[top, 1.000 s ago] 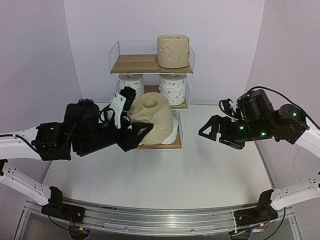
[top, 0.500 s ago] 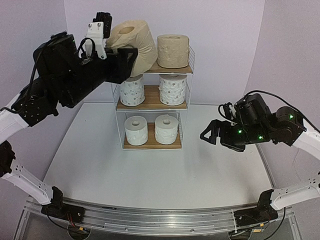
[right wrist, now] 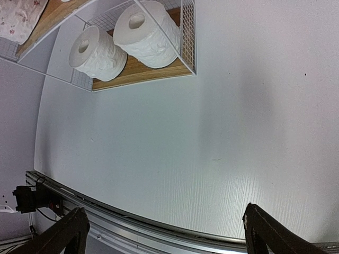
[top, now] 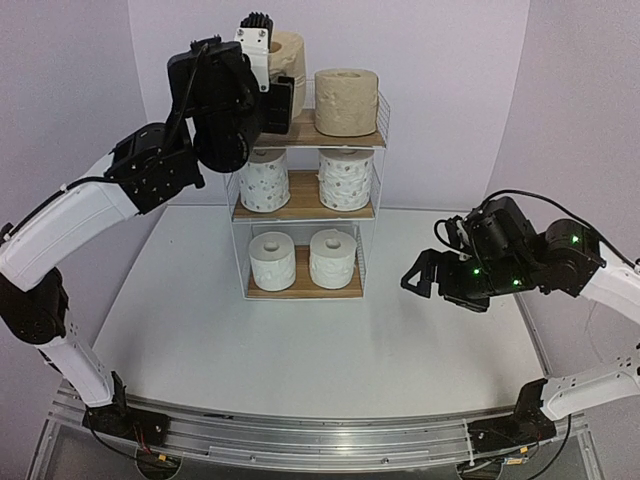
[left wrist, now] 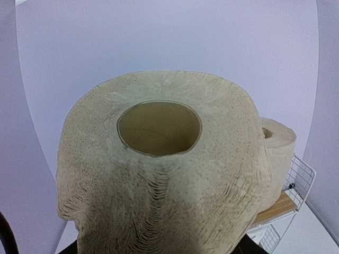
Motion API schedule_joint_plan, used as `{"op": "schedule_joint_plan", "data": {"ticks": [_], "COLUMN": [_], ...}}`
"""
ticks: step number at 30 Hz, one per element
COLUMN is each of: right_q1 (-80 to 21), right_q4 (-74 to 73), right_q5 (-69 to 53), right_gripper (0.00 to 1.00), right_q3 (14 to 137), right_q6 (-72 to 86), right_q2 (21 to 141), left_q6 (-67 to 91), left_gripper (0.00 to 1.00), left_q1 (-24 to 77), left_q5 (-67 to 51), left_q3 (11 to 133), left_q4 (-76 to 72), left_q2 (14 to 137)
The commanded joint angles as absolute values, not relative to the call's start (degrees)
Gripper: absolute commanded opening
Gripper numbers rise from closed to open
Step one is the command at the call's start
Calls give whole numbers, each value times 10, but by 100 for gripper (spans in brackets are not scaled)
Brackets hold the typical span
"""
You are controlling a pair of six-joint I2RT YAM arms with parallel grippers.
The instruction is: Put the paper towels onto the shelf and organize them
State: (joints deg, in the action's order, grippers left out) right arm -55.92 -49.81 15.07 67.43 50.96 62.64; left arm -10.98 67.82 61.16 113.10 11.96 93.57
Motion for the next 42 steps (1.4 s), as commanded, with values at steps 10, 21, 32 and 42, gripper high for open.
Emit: {"op": "schedule_joint_plan", "data": {"ticks": [10,21,32,42], "right_q1": [-561,-561,-561,-561], "right_q4": [-504,-508,-513,-515], "right_q5": [170,177,185,206], "right_gripper": [98,98,98,98], "right_q3": [668,659,652,649], "right_q6": [512,511,510,514], "right_q2": [622,621,615,604], "left_q6": [29,20,27,38], "left_gripper": [16,19,26,34], "left_q1": [587,561,546,541], "left_q5": [499,509,531,531], "left_q3": [1269,1295,1325,1320], "left_q4": [269,269,300,313], "left_q2": [997,1028,1050,1054]}}
